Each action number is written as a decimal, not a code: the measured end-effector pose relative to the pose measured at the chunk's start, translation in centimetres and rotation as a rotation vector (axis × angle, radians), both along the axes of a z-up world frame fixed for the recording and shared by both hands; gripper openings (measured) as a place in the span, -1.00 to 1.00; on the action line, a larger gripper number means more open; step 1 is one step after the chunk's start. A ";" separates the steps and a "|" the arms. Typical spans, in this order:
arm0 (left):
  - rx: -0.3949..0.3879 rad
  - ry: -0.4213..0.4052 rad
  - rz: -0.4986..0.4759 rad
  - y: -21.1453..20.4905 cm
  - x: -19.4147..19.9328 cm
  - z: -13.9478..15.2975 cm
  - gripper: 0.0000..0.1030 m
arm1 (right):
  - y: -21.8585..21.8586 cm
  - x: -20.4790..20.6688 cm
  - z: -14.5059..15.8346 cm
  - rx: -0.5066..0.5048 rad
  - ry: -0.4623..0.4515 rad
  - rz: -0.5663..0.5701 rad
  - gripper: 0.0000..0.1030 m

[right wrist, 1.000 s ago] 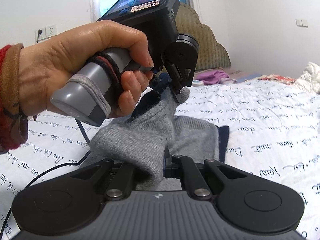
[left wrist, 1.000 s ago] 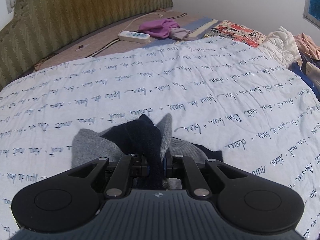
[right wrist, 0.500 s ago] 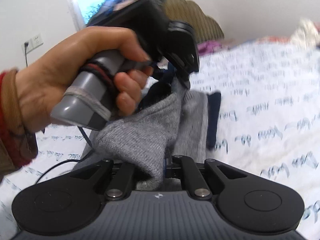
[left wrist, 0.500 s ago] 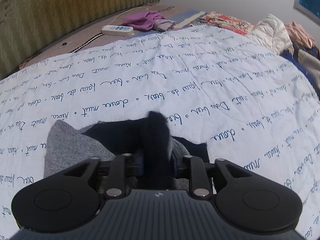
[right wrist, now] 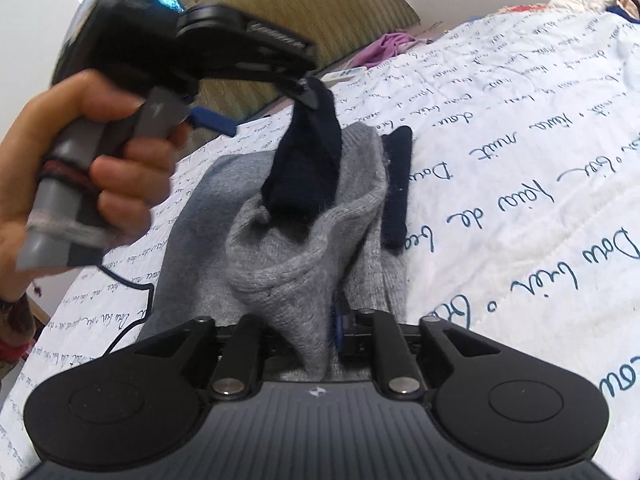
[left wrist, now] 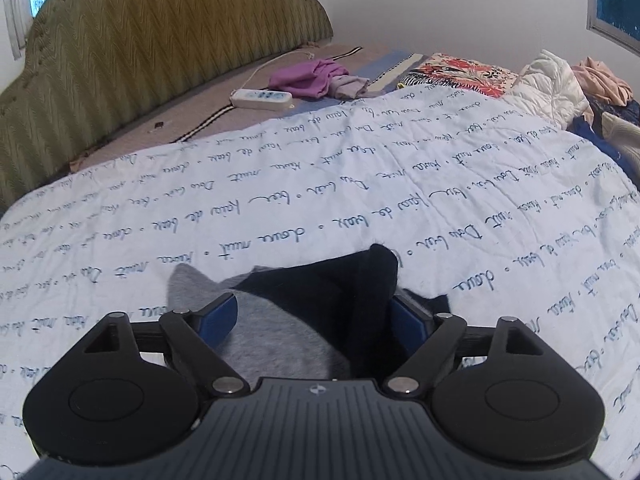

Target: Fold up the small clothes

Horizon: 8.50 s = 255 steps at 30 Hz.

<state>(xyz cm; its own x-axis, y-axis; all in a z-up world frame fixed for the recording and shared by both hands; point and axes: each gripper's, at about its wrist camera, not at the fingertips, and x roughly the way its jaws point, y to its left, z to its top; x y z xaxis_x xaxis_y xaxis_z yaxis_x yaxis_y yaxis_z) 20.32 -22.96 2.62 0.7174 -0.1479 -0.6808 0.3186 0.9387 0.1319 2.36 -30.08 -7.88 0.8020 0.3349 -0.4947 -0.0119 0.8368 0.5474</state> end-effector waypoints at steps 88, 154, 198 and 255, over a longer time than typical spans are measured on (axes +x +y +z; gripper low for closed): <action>-0.368 0.256 -0.033 16.7 -9.7 -7.4 -0.23 | -4.3 5.2 -0.8 0.160 0.134 0.136 -0.44; -0.030 -0.199 0.401 21.5 -16.8 -5.8 0.99 | 9.5 -4.1 4.9 -0.506 -0.084 -0.045 0.70; -0.057 -0.087 0.377 24.7 -8.0 -8.9 0.99 | 12.0 8.9 13.3 -0.570 0.139 -0.217 0.73; -0.058 -0.087 0.377 24.7 -8.0 -8.9 1.00 | 8.4 7.9 18.3 -0.531 0.342 -0.439 0.73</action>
